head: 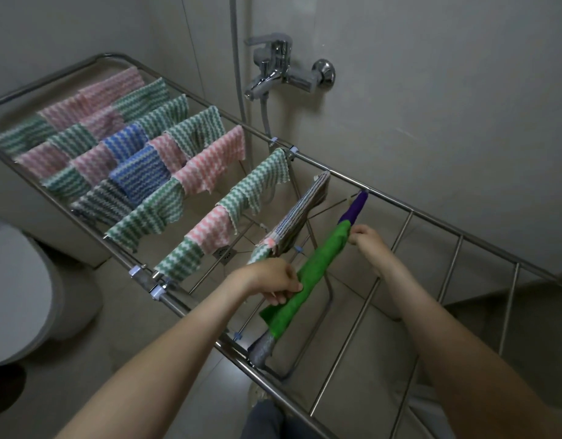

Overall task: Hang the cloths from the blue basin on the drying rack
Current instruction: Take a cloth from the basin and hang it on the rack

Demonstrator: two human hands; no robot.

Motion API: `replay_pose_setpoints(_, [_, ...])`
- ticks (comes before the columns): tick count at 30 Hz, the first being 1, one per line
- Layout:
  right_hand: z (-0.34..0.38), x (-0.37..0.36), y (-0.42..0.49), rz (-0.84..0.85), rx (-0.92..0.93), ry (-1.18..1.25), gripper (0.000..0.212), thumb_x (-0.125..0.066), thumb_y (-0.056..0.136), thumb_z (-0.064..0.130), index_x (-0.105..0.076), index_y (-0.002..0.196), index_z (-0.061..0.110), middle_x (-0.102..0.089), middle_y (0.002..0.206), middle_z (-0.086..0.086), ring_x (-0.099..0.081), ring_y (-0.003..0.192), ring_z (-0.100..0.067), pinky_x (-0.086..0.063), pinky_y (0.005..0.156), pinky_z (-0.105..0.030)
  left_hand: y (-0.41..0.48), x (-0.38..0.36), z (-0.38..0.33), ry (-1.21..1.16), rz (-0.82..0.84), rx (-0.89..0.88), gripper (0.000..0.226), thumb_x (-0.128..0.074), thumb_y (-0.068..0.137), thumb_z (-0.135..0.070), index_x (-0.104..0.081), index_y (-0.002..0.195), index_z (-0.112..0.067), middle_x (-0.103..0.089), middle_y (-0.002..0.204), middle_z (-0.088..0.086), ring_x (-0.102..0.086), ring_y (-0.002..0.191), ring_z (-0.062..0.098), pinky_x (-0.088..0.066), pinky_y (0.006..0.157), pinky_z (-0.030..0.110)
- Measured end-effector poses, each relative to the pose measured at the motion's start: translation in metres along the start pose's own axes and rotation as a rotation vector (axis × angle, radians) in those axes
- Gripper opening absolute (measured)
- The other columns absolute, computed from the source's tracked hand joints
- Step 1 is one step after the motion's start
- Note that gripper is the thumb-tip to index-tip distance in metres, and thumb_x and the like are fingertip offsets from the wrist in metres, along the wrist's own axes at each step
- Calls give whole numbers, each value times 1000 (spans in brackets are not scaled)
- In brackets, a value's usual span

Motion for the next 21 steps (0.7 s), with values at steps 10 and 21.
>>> replay_pose_setpoints(10, [5,15,2,5,122,47,20,-53,93,8,-47,76,17,-53,71,-1,-51,69,-14,-40,75,-28,9,-1,-8,132,8,-19,16,-49,94,-11,-61,88,-3,-62,74,6,-57,56,11,-51,50,16])
replay_pose_setpoints(21, [37,18,12,-137,309,46,31,-50,90,-5,-45,77,22,-42,68,2,-41,62,-8,-34,55,-12,13,-2,-19,205,-6,-37,23,-53,94,-14,-59,73,-5,-61,65,3,-56,54,11,-49,49,16])
Point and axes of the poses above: each hand's wrist, its own y-axis towards the middle knuckle, its own x-axis out of the back of the hand, z = x × y, the point moved 5 cm from there along y, towards the middle knuckle
